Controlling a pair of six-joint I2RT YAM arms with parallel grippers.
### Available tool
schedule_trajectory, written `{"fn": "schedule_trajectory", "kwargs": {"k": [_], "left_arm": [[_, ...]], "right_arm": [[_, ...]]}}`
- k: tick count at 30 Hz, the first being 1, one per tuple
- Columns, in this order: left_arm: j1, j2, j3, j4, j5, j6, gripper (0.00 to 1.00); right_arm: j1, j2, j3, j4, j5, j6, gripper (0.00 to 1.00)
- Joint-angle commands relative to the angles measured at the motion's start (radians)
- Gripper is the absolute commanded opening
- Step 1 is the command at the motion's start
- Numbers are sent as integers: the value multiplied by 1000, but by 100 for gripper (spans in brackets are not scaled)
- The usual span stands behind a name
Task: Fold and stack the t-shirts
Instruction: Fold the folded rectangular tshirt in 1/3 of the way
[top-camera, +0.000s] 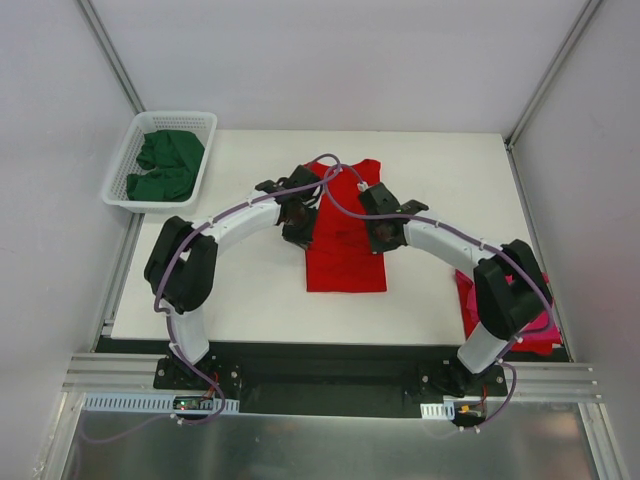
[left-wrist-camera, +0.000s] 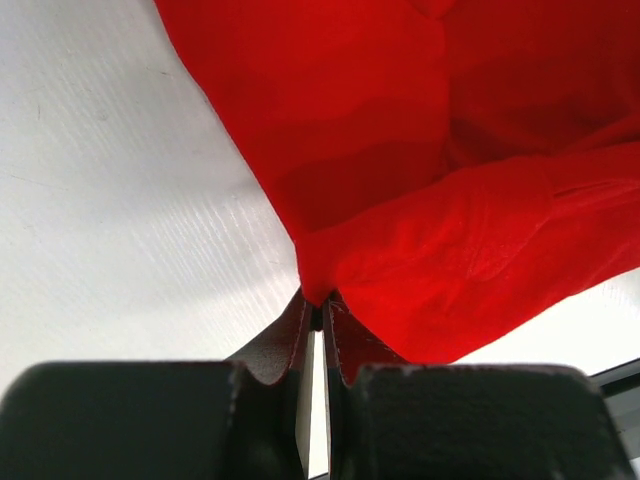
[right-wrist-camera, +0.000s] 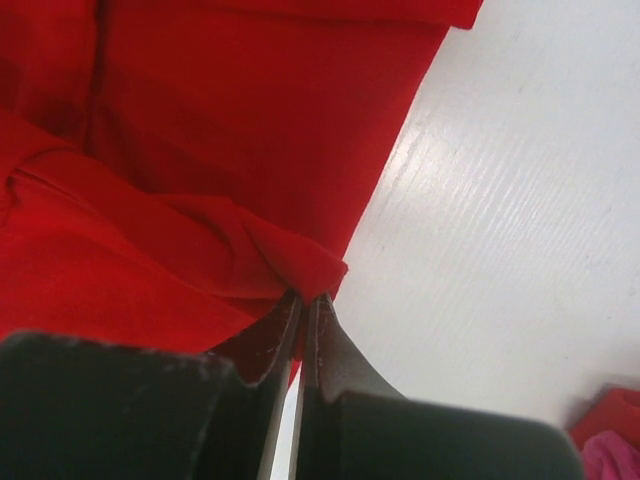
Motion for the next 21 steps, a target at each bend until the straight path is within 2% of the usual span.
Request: {"fn": "schedule_trajectory", "kwargs": {"k": [1, 21], "left_arm": [[13, 11, 35, -31, 2, 11, 0], [20, 39, 61, -29, -13, 14, 0]], "right_arm": [[-13, 18, 42, 10, 15, -14, 1], [-22, 50, 39, 48, 32, -11, 2]]}}
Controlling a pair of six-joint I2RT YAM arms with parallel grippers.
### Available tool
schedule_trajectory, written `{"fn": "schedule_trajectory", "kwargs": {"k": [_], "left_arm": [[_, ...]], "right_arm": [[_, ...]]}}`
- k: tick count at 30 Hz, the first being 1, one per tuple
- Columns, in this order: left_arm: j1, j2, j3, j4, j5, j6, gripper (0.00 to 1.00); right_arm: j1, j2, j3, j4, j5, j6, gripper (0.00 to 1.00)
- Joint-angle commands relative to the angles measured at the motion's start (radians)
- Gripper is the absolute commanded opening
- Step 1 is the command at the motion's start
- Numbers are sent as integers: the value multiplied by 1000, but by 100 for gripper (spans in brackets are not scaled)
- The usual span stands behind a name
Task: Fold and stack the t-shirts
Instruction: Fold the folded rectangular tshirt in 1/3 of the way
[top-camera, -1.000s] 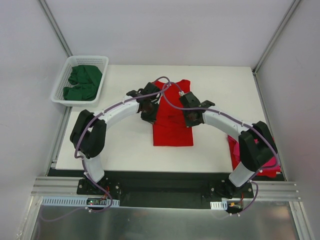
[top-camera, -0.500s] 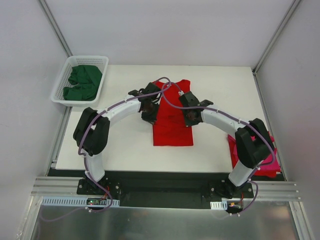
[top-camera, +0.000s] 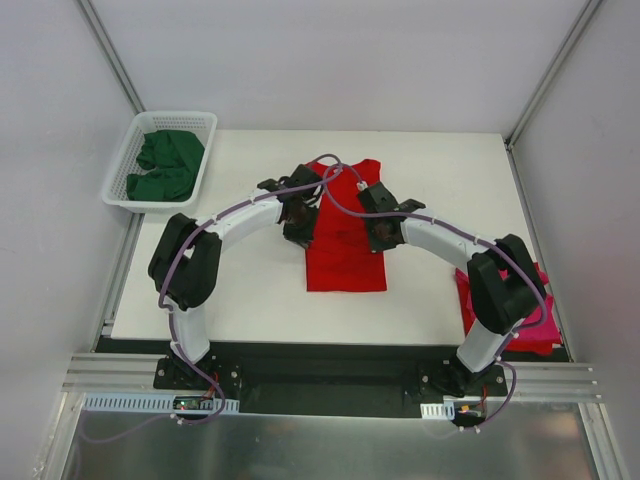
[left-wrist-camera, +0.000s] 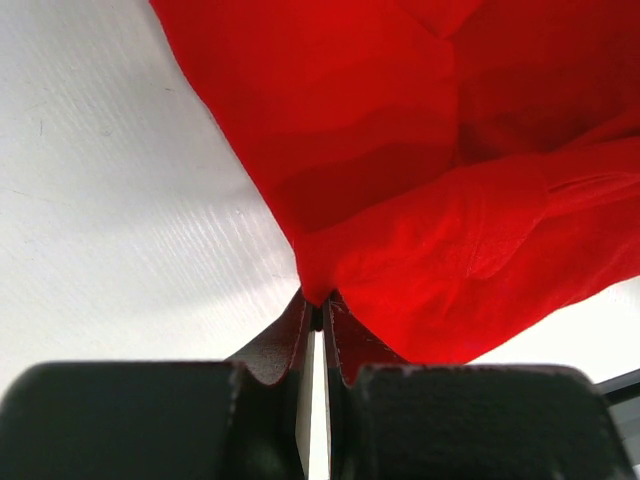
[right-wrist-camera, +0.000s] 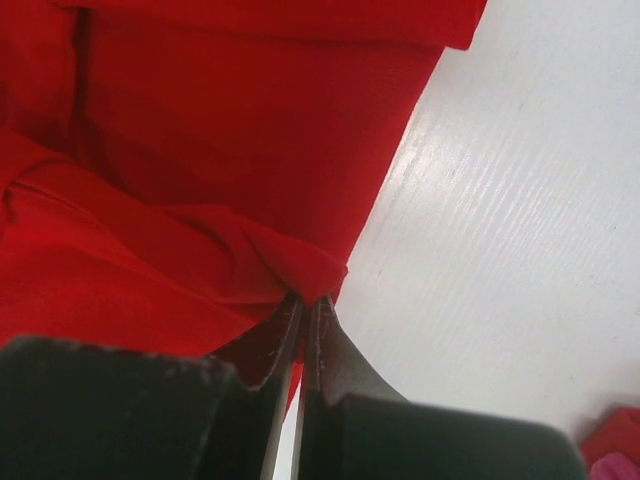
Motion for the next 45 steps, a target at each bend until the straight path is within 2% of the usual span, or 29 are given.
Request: {"fn": "schedule_trajectory", "kwargs": {"k": [1, 2, 4, 5, 7, 8, 9, 10, 12, 13, 23, 27, 33, 36, 42, 45], "left_arm": [[12, 6, 43, -28, -17, 14, 0], [14, 6, 43, -30, -17, 14, 1], [14, 6, 43, -30, -20, 19, 14], [14, 4, 38, -28, -24, 19, 38], [14, -16, 30, -28, -56, 16, 58], [12, -27, 20, -28, -70, 12, 65], [9, -49, 12, -28, -87, 11, 78], [9, -63, 3, -28, -122, 9, 89], [2, -111, -17, -28, -145, 12, 93], [0, -129, -26, -28, -167, 11, 99], [-49, -359, -186, -27, -216, -61, 99], [-73, -395, -229, -25, -219, -83, 99], [-101, -425, -286, -16, -231, -107, 99], [-113, -435, -304, -11, -231, -121, 99], [-133, -445, -359, 15, -150, -164, 99], [-133, -497, -440, 105, -104, -199, 99]], "right_arm": [[-7, 6, 30, 19, 39, -8, 6], [-8, 7, 30, 19, 44, -7, 15], [-8, 4, 24, 27, 59, -2, 31], [-7, -2, 20, 34, 72, 1, 55], [-4, -31, -9, 53, 111, 9, 75], [-2, -45, -23, 79, 125, 15, 93], [1, -58, -51, 94, 136, 16, 98], [5, -84, -63, 109, 151, 18, 96], [10, -106, -92, 131, 153, 24, 96], [13, -129, -99, 136, 150, 27, 96], [96, -286, -166, 200, 202, 33, 97], [119, -240, -160, 192, 170, 49, 97], [130, -177, -201, 275, 148, 58, 98], [137, -168, -178, 240, 133, 61, 98], [146, -258, -226, 177, 92, 107, 97], [140, -344, -289, 179, 49, 150, 97]]}}
